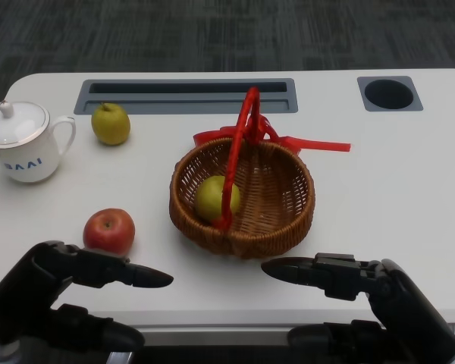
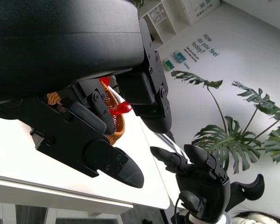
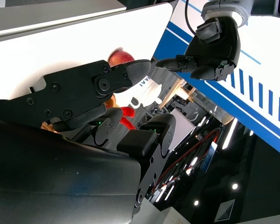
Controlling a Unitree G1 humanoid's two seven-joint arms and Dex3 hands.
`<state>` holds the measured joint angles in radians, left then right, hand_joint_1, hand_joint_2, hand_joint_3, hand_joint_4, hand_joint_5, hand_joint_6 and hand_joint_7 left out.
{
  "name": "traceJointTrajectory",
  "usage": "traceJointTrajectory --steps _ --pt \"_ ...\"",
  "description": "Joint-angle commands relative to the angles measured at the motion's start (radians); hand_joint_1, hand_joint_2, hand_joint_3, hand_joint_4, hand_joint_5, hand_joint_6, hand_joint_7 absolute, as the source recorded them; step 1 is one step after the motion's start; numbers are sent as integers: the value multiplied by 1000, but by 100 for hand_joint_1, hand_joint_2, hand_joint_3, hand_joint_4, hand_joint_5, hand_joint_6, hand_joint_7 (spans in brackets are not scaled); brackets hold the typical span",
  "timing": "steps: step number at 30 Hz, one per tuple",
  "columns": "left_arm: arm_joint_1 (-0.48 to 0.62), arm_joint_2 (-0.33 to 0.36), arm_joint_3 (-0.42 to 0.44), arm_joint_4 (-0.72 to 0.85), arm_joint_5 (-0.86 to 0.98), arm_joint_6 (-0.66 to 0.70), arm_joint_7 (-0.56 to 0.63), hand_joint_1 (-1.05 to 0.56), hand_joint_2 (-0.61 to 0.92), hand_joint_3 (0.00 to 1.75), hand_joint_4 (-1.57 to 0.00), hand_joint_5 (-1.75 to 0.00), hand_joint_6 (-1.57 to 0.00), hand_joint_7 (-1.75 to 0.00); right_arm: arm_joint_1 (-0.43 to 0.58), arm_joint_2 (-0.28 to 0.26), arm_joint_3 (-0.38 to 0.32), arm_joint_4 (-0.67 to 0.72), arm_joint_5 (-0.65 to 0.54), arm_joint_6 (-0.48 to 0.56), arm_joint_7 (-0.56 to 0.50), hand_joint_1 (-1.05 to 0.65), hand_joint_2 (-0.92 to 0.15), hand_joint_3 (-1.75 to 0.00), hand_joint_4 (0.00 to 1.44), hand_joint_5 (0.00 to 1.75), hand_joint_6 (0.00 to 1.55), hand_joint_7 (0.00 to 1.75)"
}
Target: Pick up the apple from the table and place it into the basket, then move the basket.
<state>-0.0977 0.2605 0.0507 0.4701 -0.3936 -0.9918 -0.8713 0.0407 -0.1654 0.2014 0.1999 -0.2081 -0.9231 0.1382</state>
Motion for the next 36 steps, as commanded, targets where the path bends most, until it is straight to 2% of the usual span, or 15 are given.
traceJointTrajectory --steps 1,19,24,27,31,33,36 --pt "-9 13 7 14 -10 -12 -5 -37 72 0 -110 0 -102 0 2 -10 -13 -10 16 3 -4 -43 -86 0 78 0 73 0" --pt "-6 18 7 10 -3 -13 2 -38 72 0 -109 0 -101 0 -1 -8 -14 -4 13 0 -7 -43 -86 0 79 0 73 0" --pt "-15 27 27 5 61 -80 43 -42 72 0 -105 0 -99 0 3 -7 -13 -4 17 -3 -8 -43 -86 0 79 0 74 0" --pt "-24 38 53 -6 127 -111 97 -48 72 0 -97 0 -90 0 3 -6 -13 -6 16 -3 -9 -43 -86 0 79 0 73 0" --pt "-59 69 96 22 269 -122 199 -65 70 0 -65 0 -61 0 0 -8 -14 0 16 -5 -9 -43 -86 0 78 0 73 0" --pt "-87 86 107 55 334 -138 245 -70 69 0 -54 0 -52 0 -3 -9 -14 2 18 -8 -7 -43 -86 0 78 0 73 0" --pt "-122 108 114 100 420 -147 317 -75 67 0 -50 0 -47 0 -6 -10 -13 5 21 -12 -6 -42 -86 0 78 0 73 0"
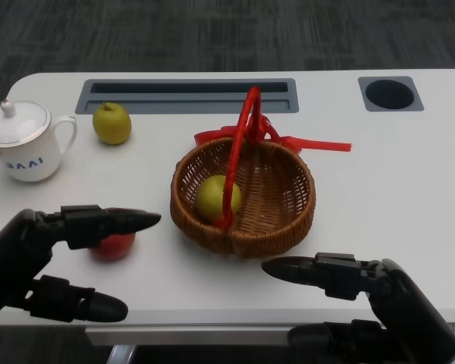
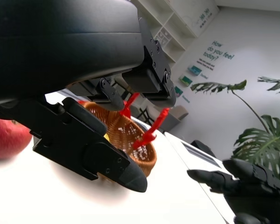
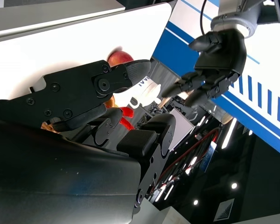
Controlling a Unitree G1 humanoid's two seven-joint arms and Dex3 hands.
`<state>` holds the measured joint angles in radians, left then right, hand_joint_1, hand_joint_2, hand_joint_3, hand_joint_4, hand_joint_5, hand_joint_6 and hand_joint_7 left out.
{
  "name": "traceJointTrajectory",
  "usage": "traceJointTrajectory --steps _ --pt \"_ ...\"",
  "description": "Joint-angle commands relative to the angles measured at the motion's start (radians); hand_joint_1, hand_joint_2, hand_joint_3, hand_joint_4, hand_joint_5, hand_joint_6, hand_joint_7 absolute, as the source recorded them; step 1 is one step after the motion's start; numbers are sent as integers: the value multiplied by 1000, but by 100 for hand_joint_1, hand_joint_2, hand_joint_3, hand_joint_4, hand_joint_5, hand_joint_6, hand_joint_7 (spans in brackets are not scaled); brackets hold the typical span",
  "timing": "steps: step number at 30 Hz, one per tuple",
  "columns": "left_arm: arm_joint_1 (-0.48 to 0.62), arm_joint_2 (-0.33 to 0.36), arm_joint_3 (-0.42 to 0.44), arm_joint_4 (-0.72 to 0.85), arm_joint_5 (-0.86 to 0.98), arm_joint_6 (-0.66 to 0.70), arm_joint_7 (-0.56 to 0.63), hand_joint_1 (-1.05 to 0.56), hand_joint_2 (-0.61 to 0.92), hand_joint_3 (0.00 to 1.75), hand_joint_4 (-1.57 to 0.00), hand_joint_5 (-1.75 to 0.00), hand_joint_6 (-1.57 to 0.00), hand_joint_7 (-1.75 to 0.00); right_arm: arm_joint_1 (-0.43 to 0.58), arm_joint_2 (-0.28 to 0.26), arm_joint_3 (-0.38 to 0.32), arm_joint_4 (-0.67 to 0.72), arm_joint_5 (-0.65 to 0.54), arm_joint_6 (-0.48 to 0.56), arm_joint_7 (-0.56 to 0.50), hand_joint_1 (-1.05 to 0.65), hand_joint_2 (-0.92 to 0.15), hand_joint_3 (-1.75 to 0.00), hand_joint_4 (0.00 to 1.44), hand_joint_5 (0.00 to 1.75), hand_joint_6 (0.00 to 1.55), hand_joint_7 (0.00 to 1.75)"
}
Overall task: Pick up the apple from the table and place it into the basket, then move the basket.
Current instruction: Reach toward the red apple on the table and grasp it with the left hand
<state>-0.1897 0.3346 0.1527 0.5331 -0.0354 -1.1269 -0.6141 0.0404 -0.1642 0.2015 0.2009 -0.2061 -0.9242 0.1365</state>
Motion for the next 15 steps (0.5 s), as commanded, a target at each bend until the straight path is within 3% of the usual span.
traceJointTrajectory --steps 1,8,15 --pt "-43 42 12 55 92 -13 86 -77 67 0 -50 0 -47 0 -6 -11 -13 5 20 -12 -4 -42 -86 0 78 0 73 0" --pt "-139 80 -24 219 261 -13 256 -82 67 0 -42 0 -40 0 -6 -11 -14 8 16 -20 -7 -43 -86 0 79 0 73 0" --pt "-265 127 -127 425 543 53 585 -69 62 0 -42 -1 -43 -2 5 -22 -20 -12 16 -23 -3 -44 -87 0 78 0 73 0"
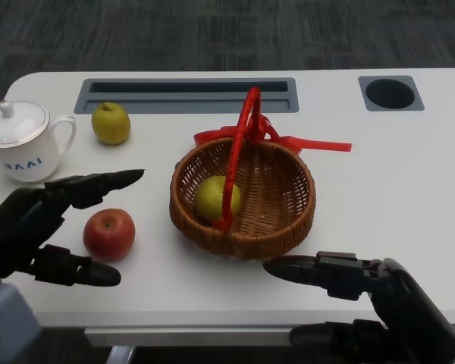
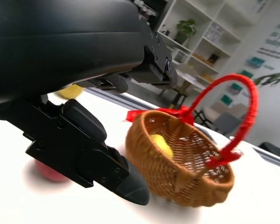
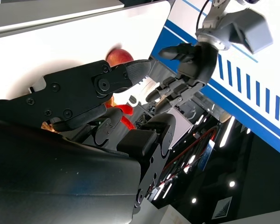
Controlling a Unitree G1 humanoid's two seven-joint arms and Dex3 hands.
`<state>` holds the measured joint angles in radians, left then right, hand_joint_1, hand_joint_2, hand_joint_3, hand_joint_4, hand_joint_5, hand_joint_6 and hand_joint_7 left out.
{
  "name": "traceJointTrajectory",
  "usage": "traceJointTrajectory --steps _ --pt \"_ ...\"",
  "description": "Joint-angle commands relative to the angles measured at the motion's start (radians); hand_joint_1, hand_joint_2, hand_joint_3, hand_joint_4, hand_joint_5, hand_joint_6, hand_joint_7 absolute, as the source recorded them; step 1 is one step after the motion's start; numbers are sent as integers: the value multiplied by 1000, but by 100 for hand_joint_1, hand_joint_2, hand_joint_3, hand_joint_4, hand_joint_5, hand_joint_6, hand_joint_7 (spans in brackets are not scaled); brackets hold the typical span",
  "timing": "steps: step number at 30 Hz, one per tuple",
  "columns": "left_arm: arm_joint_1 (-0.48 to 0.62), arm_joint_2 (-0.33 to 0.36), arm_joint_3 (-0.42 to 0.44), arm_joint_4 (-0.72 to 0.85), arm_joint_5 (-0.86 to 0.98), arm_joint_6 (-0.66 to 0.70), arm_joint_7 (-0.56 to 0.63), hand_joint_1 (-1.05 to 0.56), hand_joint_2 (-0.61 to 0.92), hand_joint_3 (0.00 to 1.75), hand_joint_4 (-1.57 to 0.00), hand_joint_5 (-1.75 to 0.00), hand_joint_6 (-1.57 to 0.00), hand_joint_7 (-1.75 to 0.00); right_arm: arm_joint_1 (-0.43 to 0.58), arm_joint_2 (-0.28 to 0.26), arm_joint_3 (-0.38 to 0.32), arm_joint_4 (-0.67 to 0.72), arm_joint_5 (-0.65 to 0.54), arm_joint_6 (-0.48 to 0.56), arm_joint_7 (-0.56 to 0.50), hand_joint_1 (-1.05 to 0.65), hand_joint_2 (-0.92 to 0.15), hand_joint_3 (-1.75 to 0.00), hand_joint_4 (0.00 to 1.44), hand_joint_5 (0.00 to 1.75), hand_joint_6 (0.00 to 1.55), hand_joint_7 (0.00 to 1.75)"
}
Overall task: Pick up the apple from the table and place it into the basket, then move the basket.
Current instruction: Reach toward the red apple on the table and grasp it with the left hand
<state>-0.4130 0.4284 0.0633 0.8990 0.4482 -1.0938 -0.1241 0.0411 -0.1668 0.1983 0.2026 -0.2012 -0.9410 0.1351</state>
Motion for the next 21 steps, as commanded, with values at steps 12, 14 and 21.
traceJointTrajectory --steps 12,14,21 --pt "-211 16 -304 330 253 201 413 -63 63 0 -44 -1 -44 -1 15 -35 -21 -44 27 8 12 -45 -87 0 79 0 73 0" --pt "-231 4 -344 362 271 245 442 -62 63 1 -45 -1 -44 -1 18 -35 -22 -49 30 9 14 -45 -87 0 79 0 73 0" --pt "-272 -29 -430 430 288 389 462 -63 65 0 -46 -1 -47 -1 26 -42 -26 -59 33 5 19 -45 -86 0 78 0 72 0"
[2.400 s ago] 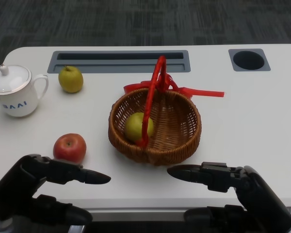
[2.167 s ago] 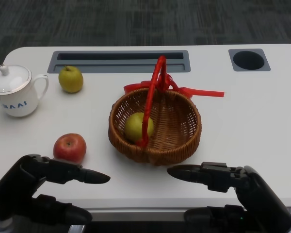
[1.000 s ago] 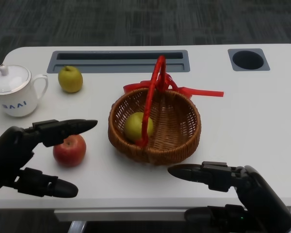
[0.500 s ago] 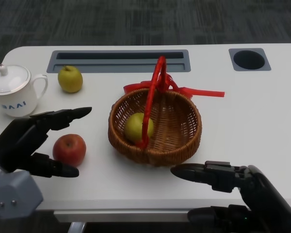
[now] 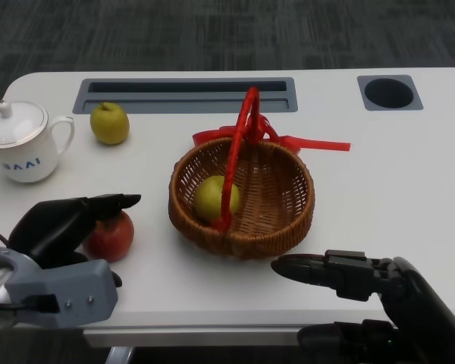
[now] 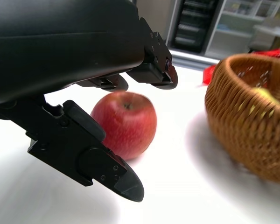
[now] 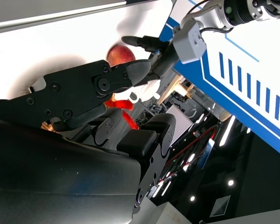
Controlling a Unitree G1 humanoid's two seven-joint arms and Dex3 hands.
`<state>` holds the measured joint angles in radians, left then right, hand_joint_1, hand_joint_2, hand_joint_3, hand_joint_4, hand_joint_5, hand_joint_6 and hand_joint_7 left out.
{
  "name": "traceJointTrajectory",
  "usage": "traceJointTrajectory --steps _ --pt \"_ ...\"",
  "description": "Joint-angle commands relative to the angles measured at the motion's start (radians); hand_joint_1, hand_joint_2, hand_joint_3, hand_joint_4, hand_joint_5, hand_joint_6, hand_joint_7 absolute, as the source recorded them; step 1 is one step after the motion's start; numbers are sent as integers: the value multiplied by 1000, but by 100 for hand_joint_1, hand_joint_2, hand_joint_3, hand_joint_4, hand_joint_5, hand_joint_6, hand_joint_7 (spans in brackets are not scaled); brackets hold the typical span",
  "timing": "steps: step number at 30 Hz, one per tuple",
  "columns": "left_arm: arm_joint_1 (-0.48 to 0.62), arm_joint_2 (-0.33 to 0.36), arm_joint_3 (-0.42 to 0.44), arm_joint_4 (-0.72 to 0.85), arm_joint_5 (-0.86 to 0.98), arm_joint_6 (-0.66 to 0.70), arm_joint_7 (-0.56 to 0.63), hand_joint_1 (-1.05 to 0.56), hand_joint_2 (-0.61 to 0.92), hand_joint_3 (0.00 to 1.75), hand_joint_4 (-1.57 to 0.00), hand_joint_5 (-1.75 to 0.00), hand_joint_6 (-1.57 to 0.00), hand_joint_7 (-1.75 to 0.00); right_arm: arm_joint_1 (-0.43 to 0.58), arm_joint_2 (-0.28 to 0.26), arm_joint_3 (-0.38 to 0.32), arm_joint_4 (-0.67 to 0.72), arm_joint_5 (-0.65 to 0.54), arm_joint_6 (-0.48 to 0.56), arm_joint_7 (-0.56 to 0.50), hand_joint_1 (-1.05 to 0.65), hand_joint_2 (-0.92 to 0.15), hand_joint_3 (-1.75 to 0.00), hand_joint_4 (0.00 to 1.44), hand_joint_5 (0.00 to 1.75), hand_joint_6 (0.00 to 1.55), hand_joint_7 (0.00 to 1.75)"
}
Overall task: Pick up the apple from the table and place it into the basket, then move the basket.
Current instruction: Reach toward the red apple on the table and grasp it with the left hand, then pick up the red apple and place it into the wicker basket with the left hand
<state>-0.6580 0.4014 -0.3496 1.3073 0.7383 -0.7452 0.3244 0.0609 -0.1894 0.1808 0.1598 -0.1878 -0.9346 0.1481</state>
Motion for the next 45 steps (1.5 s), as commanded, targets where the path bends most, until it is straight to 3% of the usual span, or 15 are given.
traceJointTrajectory --steps 1,27,30,34,36,45 --pt "-32 -5 -22 27 -4 55 14 -64 65 1 -46 -1 -47 -1 8 -21 -9 -19 20 1 7 -45 -86 0 78 0 72 0" --pt "-113 -95 -70 71 -29 293 -23 -65 73 1 -46 -2 -43 -1 93 -40 -26 -139 18 72 20 -47 -87 0 78 0 73 0" --pt "-114 -108 -67 73 -39 307 -28 -53 71 0 -62 -5 -53 -3 106 -42 -27 -149 24 72 19 -47 -88 -1 78 0 72 0" --pt "-112 -127 -33 72 -84 324 -53 -26 77 1 -104 -7 -89 -6 122 -43 -25 -157 42 74 24 -46 -88 -1 78 0 72 0" --pt "-111 -131 -22 70 -101 324 -60 -17 83 1 -116 -5 -103 -5 126 -42 -25 -156 48 71 25 -46 -89 -1 78 0 72 0" --pt "-101 -114 29 54 -169 236 -87 -12 84 0 -121 -2 -107 -2 112 -37 -22 -141 40 62 24 -47 -91 -1 77 0 72 0"
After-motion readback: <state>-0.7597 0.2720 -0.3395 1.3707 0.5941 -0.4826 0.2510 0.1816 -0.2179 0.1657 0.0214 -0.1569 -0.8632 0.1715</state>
